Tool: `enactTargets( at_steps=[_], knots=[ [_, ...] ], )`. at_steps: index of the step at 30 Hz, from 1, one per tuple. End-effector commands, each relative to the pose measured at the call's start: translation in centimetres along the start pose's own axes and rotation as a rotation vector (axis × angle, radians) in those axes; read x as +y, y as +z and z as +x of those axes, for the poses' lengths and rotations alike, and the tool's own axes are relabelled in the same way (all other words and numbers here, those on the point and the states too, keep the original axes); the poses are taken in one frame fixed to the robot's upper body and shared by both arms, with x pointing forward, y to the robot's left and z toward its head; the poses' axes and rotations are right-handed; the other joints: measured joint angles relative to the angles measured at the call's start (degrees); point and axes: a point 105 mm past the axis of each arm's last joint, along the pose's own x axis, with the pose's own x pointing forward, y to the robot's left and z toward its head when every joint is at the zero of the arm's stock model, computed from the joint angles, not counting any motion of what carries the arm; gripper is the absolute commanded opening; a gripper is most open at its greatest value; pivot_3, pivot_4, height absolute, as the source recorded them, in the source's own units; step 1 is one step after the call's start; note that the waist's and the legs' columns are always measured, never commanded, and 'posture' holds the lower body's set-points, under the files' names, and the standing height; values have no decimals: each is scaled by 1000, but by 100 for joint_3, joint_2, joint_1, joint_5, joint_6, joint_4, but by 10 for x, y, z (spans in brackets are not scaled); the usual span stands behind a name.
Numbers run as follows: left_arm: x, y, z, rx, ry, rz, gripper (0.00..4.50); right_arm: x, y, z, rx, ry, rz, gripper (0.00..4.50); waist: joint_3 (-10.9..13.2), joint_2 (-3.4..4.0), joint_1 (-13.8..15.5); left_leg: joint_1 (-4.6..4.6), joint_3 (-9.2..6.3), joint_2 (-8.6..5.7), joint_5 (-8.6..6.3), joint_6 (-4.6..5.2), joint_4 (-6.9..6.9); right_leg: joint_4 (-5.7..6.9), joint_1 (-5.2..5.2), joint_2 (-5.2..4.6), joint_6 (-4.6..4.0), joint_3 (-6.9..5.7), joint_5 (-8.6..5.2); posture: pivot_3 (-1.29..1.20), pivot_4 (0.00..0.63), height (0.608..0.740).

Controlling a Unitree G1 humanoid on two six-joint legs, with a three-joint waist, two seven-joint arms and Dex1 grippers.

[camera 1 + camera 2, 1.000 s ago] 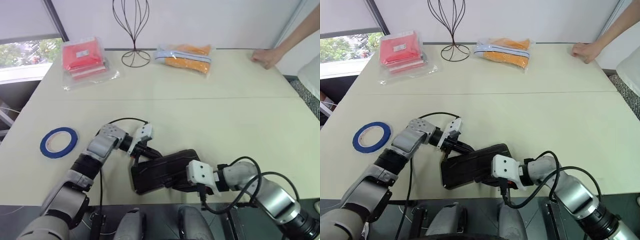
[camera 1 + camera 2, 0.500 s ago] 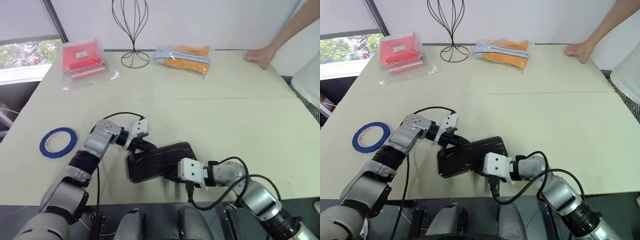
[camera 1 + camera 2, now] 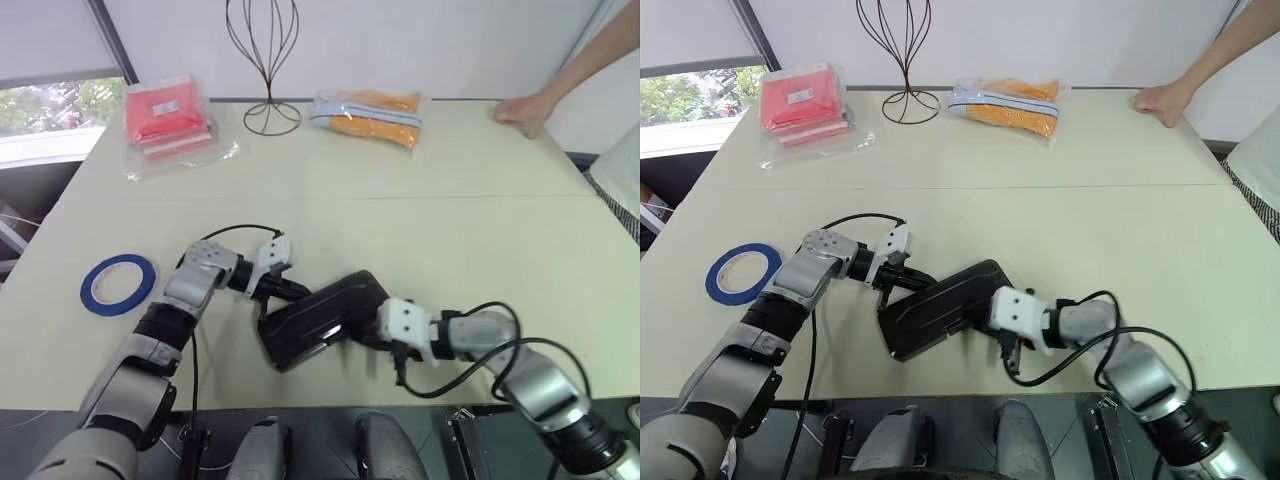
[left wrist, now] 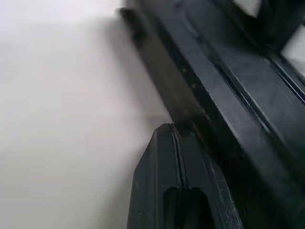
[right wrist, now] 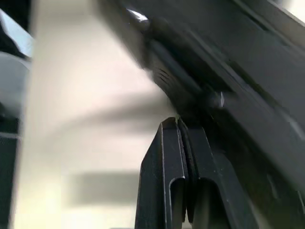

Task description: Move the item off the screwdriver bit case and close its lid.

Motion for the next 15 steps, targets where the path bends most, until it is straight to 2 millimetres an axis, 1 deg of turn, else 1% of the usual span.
enactTargets(
  at_steps=[1,2,4,6,7,9,12,15],
  knots=[
    [18,19,-32,-86,158,-17,0,3,22,-21,-37,41,-12,44,4,-5,-8,-5,-3,1,0,0,-1,0,-6,0,0,-1,0,0,150,740],
    [21,26,-40,-110,192,-14,0,1,24,-27,-32,42,-10,44,4,-4,-11,-7,-4,2,0,0,-1,0,-7,1,0,-1,0,0,150,740],
    [25,43,-60,-182,274,-17,0,-10,32,-45,-32,15,-16,44,8,-4,5,-8,-3,2,0,0,-2,0,-8,1,0,-1,0,0,150,740],
    [20,58,-78,-244,335,-21,0,-27,42,-63,-47,-44,-26,44,11,-4,7,-13,-4,2,0,0,0,-4,-8,-1,0,0,0,0,150,740],
    [18,61,-83,-256,350,-23,0,-32,45,-68,-51,-62,-28,44,11,-4,6,-11,-3,1,0,0,0,-5,-5,-4,0,1,0,0,150,740],
    [7,68,-92,-282,369,-27,0,-45,53,-80,-61,-102,-38,44,10,-2,8,-9,-4,1,0,0,-2,-6,-5,-5,0,1,0,0,150,740],
    [-18,73,-104,-310,407,-48,0,-66,69,-102,-94,-171,-61,44,12,0,-11,-9,-4,4,-1,0,-9,-7,-7,-6,0,1,0,0,150,740],
    [-38,74,-104,-316,418,-71,0,-73,76,-109,-112,-190,-73,44,14,-2,1,-12,-3,7,-1,0,-9,-8,-11,-9,0,4,0,0,150,740]
  ],
)
